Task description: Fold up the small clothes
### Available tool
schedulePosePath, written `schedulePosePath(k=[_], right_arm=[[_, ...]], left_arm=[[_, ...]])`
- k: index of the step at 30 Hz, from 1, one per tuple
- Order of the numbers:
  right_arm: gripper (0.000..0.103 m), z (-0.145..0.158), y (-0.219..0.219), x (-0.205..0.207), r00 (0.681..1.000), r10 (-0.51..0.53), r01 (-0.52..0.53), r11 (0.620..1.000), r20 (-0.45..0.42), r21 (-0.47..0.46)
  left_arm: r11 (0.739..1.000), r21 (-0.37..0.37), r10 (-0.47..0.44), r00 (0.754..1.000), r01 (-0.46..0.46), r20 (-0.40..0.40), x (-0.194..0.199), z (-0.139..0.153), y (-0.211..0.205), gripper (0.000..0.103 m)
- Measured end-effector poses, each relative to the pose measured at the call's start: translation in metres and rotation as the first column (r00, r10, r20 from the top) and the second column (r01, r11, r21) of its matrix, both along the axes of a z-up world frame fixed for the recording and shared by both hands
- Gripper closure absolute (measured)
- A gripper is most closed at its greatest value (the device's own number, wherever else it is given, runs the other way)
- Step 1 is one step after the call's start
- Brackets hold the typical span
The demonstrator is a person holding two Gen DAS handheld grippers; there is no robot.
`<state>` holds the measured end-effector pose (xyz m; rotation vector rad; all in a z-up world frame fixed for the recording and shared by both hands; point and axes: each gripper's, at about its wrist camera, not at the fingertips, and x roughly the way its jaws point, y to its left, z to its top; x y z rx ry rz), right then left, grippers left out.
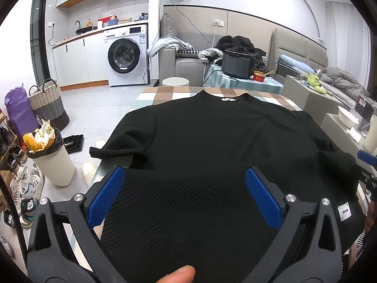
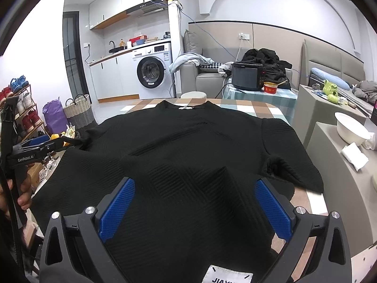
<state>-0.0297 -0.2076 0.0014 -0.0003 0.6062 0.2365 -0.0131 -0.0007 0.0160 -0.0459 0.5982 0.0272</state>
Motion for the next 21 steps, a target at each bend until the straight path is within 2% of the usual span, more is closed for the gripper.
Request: schedulePosePath(k=[21], right_arm=[[0.0, 0.005, -0.002, -0.003, 1.0, 0.0, 0.0, 1.0, 0.011, 0.01]], left_arm=[[1.0, 0.008, -0.003, 1.0, 0.003, 0.022, -0.012, 0.014, -0.007, 0.001]])
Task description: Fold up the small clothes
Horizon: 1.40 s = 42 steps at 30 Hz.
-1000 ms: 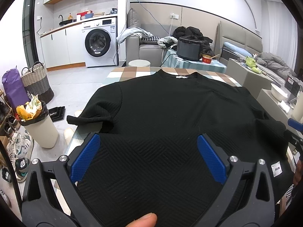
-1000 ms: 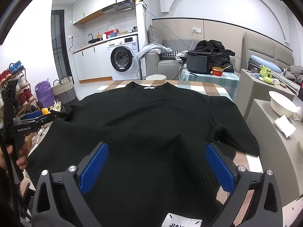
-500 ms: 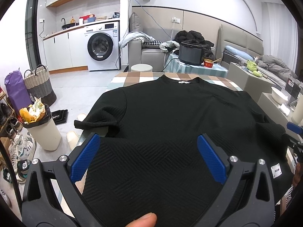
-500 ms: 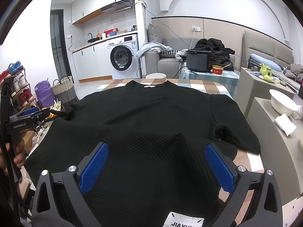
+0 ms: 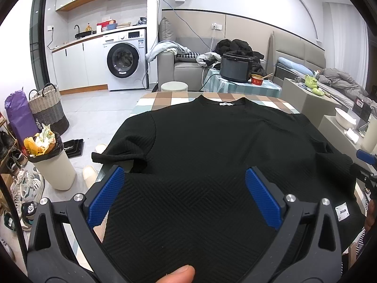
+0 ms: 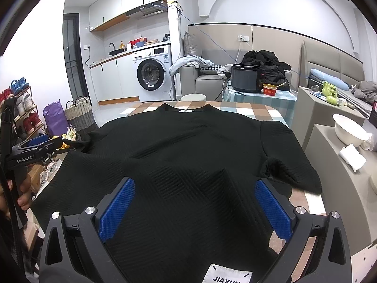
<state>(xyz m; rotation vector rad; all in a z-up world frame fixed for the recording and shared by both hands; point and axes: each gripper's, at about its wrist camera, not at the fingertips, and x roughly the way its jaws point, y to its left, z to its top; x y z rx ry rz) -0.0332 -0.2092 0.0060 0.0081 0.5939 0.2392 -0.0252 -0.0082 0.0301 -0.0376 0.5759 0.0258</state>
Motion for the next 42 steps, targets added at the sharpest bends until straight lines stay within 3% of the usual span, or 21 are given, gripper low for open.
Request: schedulePosePath(k=[12, 22, 29, 33, 36, 42], right_arm=[[0.0, -0.003, 0.004, 0.001, 1.0, -0.001, 0.001, 1.0, -0.009, 0.0], [0.0, -0.001, -0.013, 0.009, 0.998, -0.07, 0.07, 0.997, 0.009, 0.016], [0.0, -0.003, -0.034, 0.027, 0.991, -0.125, 0.127, 0.991, -0.041, 0.052], [0.0, -0.01, -0.049, 0.038, 0.989, -0.107, 0.122, 0.982, -0.106, 0.142], [0.001, -0.016, -0.057, 0.046, 0.983, -0.122, 0.143, 0.978, -0.14, 0.15], [0.005, -0.02, -0.088, 0.055, 0.959, -0.213, 0.249, 0.948, -0.187, 0.197]], left_arm=[[1.0, -0.006, 0.008, 1.0, -0.008, -0.004, 0.001, -0.001, 0.004, 0.001], [0.994, -0.022, 0.11, 0.994, -0.111, -0.026, 0.014, -0.008, 0.042, 0.001], [0.984, -0.07, 0.161, 0.984, -0.166, -0.076, 0.037, -0.014, 0.074, 0.001], [0.979, -0.082, 0.177, 0.98, -0.184, -0.094, 0.055, -0.018, 0.086, 0.007], [0.982, -0.093, 0.152, 0.983, -0.162, -0.106, 0.065, -0.021, 0.089, 0.014], [0.987, -0.073, 0.134, 0.984, -0.143, -0.121, 0.086, -0.025, 0.08, 0.014]])
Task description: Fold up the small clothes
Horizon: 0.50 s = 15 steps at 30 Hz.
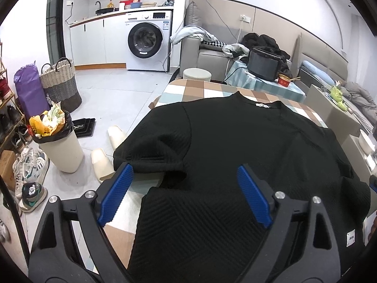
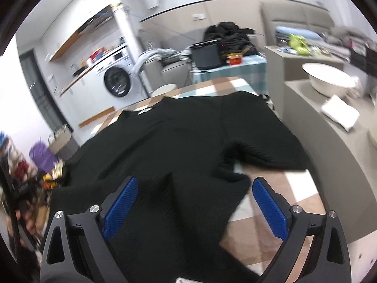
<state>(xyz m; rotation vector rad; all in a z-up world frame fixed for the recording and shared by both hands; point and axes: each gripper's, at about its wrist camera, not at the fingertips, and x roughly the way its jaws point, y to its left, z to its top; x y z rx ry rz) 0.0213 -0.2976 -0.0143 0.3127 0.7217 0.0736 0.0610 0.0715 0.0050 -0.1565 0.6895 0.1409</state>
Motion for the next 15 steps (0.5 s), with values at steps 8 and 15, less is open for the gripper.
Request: schedulePosePath(k=[8, 15], right_arm=[[0.031, -0.025, -0.084, 0.024, 0.958, -0.235, 0.254, 0.962, -0.165, 0.103], [0.032, -0.052, -0.119, 0.043, 0.912, -0.33, 0.35, 0.935, -0.243, 0.046]], left_arm=[[0.998, -0.001, 0.057, 0.997, -0.057, -0.043, 0.033, -0.01, 0.008, 0.01], [0.998, -0.006, 0.068, 0.995, -0.069, -0.075, 0.057, -0.024, 0.013, 0.008]])
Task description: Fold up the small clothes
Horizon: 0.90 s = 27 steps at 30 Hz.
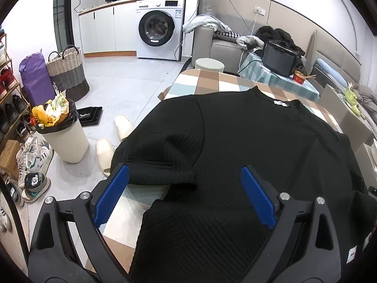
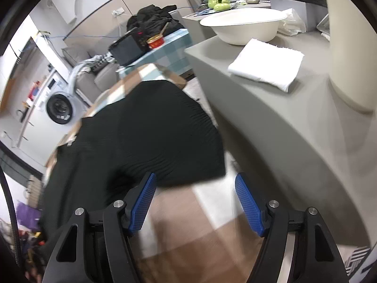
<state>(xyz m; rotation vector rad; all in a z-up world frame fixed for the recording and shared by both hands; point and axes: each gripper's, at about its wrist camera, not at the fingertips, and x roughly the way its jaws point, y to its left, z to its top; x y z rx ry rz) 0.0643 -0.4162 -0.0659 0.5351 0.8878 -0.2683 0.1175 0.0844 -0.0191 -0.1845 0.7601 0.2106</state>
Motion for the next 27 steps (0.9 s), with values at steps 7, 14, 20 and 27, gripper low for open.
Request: schedulePosePath(k=[7, 14, 20, 27], right_arm=[[0.058, -0.021, -0.011, 0.035, 0.997, 0.018, -0.022, 0.998, -0.078, -0.054], [0.092, 0.006, 0.009, 0.048, 0.998, 0.06, -0.065, 0.977, -0.027, -0.205], [0.093, 0.068, 0.035, 0.06, 0.977, 0.167, -0.134, 0.966, 0.135, -0.222], [0.098, 0.112, 0.142, 0.106, 0.792, 0.537, -0.506, 0.843, 0.289, -0.18]], left_arm=[[1.0, 0.024, -0.01, 1.0, 0.01, -0.015, 0.014, -0.009, -0.006, 0.008], [1.0, 0.015, -0.001, 1.0, 0.001, -0.004, 0.014, -0.006, -0.002, 0.008], [1.0, -0.002, -0.006, 1.0, 0.006, 0.01, 0.008, -0.002, 0.006, 0.008], [1.0, 0.0, -0.021, 0.999, 0.021, 0.033, 0.003, 0.004, 0.006, 0.008]])
